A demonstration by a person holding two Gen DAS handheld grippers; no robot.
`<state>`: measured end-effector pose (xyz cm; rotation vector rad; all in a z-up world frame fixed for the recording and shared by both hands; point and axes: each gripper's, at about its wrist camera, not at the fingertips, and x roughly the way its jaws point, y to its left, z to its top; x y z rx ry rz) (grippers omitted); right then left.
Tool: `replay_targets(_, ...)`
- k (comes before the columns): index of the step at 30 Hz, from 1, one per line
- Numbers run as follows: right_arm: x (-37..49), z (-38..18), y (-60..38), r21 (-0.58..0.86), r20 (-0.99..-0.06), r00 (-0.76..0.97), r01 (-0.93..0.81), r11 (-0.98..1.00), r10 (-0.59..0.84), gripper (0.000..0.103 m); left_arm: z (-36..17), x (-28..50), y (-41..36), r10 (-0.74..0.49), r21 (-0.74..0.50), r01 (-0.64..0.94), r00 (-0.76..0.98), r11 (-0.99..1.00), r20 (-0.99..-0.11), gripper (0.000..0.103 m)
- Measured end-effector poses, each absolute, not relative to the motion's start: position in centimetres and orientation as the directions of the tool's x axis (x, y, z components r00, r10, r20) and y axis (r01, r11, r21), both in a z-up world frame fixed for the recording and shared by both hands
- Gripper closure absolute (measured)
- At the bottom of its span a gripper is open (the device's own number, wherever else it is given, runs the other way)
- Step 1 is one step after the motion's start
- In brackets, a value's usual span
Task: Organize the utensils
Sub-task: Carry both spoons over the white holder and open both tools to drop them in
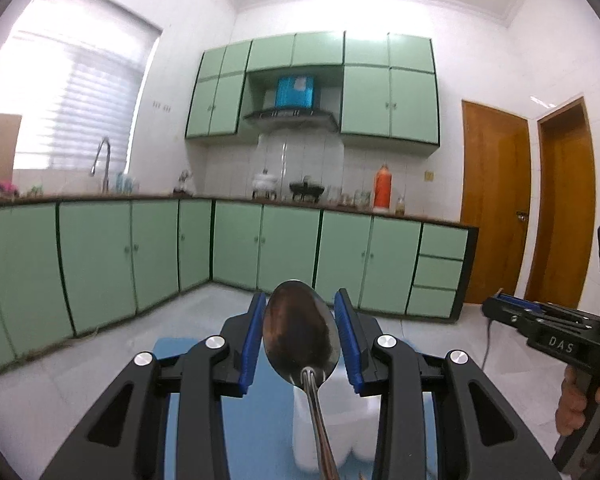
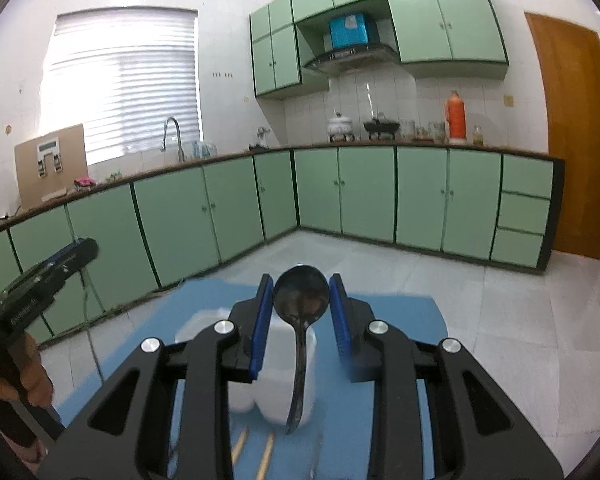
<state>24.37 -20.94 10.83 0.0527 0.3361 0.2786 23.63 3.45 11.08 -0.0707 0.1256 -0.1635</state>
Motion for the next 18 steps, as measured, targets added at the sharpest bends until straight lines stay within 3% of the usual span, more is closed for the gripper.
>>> replay_targets(6, 29.5, 11.2, -20.1, 0.104, -0.289, 0.925, -0.226, 0.969, 0.247, 0.076, 11.8, 28.7, 1.1, -0.131, -0.052, 0.128, 0.99, 0.99, -0.048, 0.068)
replay_targets(10, 32.4, 9.0, -19.2, 0.104, -0.335, 0.914, -0.206, 0.973, 0.229, 0.076, 10.3, 31.5, 0.3, -0.112, -0.034, 0.11, 0.993, 0.993, -0.038, 0.068)
replay_targets(18, 33.2, 3.6, -17.5, 0.117, -0.438, 0.863, -0.222, 0.968, 0.251, 0.076, 5.5, 35.0, 0.1, -0.133, -0.048, 0.126, 0.975, 0.991, -0.18, 0.067)
